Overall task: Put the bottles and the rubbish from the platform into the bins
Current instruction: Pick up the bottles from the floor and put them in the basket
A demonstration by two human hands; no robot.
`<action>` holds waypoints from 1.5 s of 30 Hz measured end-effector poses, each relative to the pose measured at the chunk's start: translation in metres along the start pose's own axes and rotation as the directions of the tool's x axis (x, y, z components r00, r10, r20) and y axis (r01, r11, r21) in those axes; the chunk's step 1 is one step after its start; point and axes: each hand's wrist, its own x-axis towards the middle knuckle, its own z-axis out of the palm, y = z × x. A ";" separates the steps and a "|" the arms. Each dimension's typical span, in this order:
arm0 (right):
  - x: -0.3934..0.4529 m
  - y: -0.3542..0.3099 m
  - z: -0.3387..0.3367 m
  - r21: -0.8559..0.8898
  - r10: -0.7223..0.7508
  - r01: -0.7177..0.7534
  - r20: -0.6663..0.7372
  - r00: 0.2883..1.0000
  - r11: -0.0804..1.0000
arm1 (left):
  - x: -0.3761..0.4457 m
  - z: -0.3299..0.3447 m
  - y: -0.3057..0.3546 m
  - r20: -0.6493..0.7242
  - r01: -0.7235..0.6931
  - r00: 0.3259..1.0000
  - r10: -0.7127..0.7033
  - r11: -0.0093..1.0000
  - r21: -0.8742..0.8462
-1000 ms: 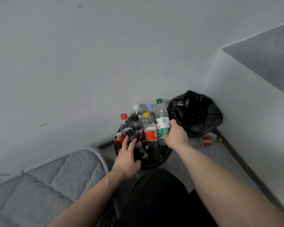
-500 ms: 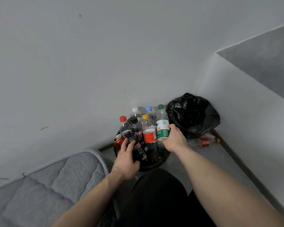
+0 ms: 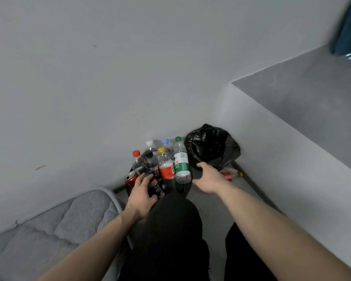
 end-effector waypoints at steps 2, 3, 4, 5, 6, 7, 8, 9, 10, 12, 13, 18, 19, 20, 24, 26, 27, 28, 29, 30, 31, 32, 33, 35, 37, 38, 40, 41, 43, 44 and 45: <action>-0.022 0.011 -0.014 -0.012 0.029 -0.029 -0.021 0.999 0.999 | -0.006 -0.013 0.009 -0.030 -0.045 0.999 0.044 0.999 -0.019; -0.033 0.016 -0.020 -0.024 0.050 -0.051 -0.032 0.998 0.998 | -0.009 -0.020 0.015 -0.044 -0.074 0.996 0.073 0.997 -0.026; -0.045 0.022 -0.027 -0.038 0.064 -0.065 -0.042 0.997 0.997 | -0.011 -0.028 0.020 -0.058 -0.099 0.994 0.097 0.995 -0.031; -0.054 0.031 -0.031 -0.043 0.075 -0.077 -0.051 0.996 0.996 | -0.014 -0.036 0.028 -0.071 -0.124 0.990 0.121 0.992 -0.033; -0.060 0.042 -0.034 -0.032 0.084 -0.086 -0.057 0.995 0.996 | -0.015 -0.043 0.037 -0.085 -0.145 0.986 0.142 0.989 -0.038; -0.072 0.049 -0.039 -0.025 0.091 -0.092 -0.058 0.994 0.995 | -0.016 -0.050 0.048 -0.100 -0.169 0.981 0.164 0.985 -0.043; -0.082 0.057 -0.045 -0.015 0.094 -0.095 -0.064 0.994 0.995 | -0.018 -0.055 0.060 -0.116 -0.192 0.976 0.185 0.980 -0.057; -0.095 0.064 -0.051 -0.016 0.102 -0.104 -0.075 0.992 0.994 | -0.021 -0.058 0.074 -0.126 -0.213 0.971 0.204 0.975 -0.066; -0.107 0.072 -0.057 -0.009 0.115 -0.117 -0.085 0.990 0.993 | -0.025 -0.059 0.090 -0.130 -0.239 0.965 0.229 0.969 -0.068; -0.127 0.089 -0.065 0.011 0.154 -0.154 -0.113 0.982 0.988 | -0.031 -0.053 0.119 -0.103 -0.299 0.951 0.293 0.953 -0.050; -0.136 0.099 -0.068 0.020 0.183 -0.182 -0.122 0.975 0.983 | -0.036 -0.048 0.135 -0.077 -0.339 0.939 0.336 0.940 -0.040; -0.167 0.140 -0.082 0.080 0.257 -0.248 -0.150 0.955 0.966 | -0.048 0.002 0.199 0.135 -0.465 0.880 0.455 0.884 0.054; -0.172 0.147 -0.085 0.081 0.263 -0.253 -0.153 0.953 0.964 | -0.048 0.014 0.209 0.181 -0.474 0.871 0.456 0.878 0.069; -0.176 0.154 -0.086 0.084 0.271 -0.261 -0.151 0.951 0.962 | -0.048 0.028 0.218 0.221 -0.484 0.861 0.458 0.872 0.076; -0.176 0.183 -0.088 0.127 0.310 -0.293 -0.139 0.941 0.947 | -0.042 0.078 0.236 0.385 -0.512 0.820 0.423 0.843 0.165; -0.171 0.194 -0.088 0.131 0.311 -0.295 -0.130 0.941 0.947 | -0.033 0.102 0.229 0.448 -0.488 0.825 0.343 0.834 0.259; -0.168 0.199 -0.087 0.127 0.312 -0.297 -0.124 0.942 0.947 | -0.028 0.113 0.224 0.465 -0.465 0.834 0.296 0.831 0.306; -0.163 0.205 -0.085 0.119 0.308 -0.295 -0.118 0.944 0.948 | -0.022 0.123 0.216 0.484 -0.448 0.837 0.254 0.827 0.341; -0.158 0.211 -0.082 0.118 0.303 -0.290 -0.116 0.946 0.950 | -0.016 0.132 0.210 0.512 -0.431 0.836 0.200 0.817 0.384; -0.151 0.217 -0.079 0.110 0.301 -0.289 -0.109 0.947 0.951 | -0.009 0.140 0.205 0.536 -0.415 0.831 0.150 0.808 0.417; -0.142 0.225 -0.075 0.093 0.290 -0.281 -0.099 0.952 0.955 | -0.002 0.147 0.203 0.553 -0.402 0.825 0.115 0.808 0.432; -0.131 0.233 -0.071 0.070 0.278 -0.273 -0.078 0.957 0.959 | 0.006 0.154 0.203 0.562 -0.388 0.822 0.089 0.810 0.440; -0.118 0.240 -0.069 0.041 0.267 -0.265 -0.064 0.962 0.963 | 0.015 0.160 0.205 0.561 -0.373 0.825 0.075 0.817 0.439; -0.092 0.251 -0.068 -0.009 0.249 -0.250 -0.061 0.967 0.968 | 0.037 0.174 0.210 0.547 -0.344 0.835 0.062 0.834 0.431; -0.061 0.261 -0.066 -0.050 0.227 -0.231 -0.079 0.971 0.972 | 0.063 0.194 0.212 0.535 -0.326 0.844 0.049 0.838 0.438; -0.042 0.268 -0.064 -0.060 0.217 -0.222 -0.089 0.972 0.973 | 0.077 0.206 0.212 0.527 -0.321 0.849 0.044 0.834 0.448; 0.000 0.278 -0.057 -0.080 0.201 -0.207 -0.080 0.976 0.975 | 0.110 0.236 0.207 0.529 -0.338 0.847 0.043 0.811 0.476; 0.025 0.283 -0.052 -0.089 0.180 -0.186 -0.075 0.981 0.978 | 0.125 0.251 0.205 0.536 -0.345 0.844 0.027 0.791 0.504; 0.077 0.291 -0.041 -0.114 0.142 -0.147 -0.051 0.988 0.983 | 0.158 0.281 0.197 0.543 -0.346 0.840 -0.002 0.768 0.538; 0.105 0.296 -0.034 -0.117 0.122 -0.127 -0.049 0.991 0.985 | 0.174 0.295 0.192 0.542 -0.357 0.840 0.000 0.753 0.553; 0.129 0.300 -0.027 -0.120 0.100 -0.104 -0.039 0.994 0.987 | 0.187 0.307 0.185 0.547 -0.375 0.837 -0.001 0.727 0.575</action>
